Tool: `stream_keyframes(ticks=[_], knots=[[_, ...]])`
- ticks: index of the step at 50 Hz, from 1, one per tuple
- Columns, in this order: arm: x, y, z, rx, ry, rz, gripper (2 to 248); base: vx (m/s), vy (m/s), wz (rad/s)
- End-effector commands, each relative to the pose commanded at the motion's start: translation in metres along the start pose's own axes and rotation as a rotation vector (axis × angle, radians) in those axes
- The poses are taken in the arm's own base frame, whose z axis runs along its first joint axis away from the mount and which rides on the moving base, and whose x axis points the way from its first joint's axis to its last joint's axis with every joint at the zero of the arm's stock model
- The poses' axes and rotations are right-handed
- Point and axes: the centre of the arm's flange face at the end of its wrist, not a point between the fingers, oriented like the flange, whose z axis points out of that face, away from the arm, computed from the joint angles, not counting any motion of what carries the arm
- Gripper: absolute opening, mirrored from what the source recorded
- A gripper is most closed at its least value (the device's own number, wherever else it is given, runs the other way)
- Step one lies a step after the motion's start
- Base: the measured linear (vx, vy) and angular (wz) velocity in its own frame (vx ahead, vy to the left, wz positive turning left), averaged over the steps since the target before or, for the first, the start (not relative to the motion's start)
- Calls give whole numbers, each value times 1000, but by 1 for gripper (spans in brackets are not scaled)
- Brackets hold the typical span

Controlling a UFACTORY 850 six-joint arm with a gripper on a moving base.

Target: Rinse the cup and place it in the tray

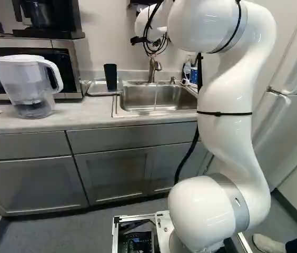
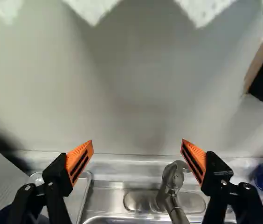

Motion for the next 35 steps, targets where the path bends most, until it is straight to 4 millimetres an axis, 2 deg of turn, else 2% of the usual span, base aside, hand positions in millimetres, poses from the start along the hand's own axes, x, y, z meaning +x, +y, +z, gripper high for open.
stream_keyframes(ticks=[35], knots=[[-8, 1, 0, -6, -85, 0, 247, 0, 0, 0]])
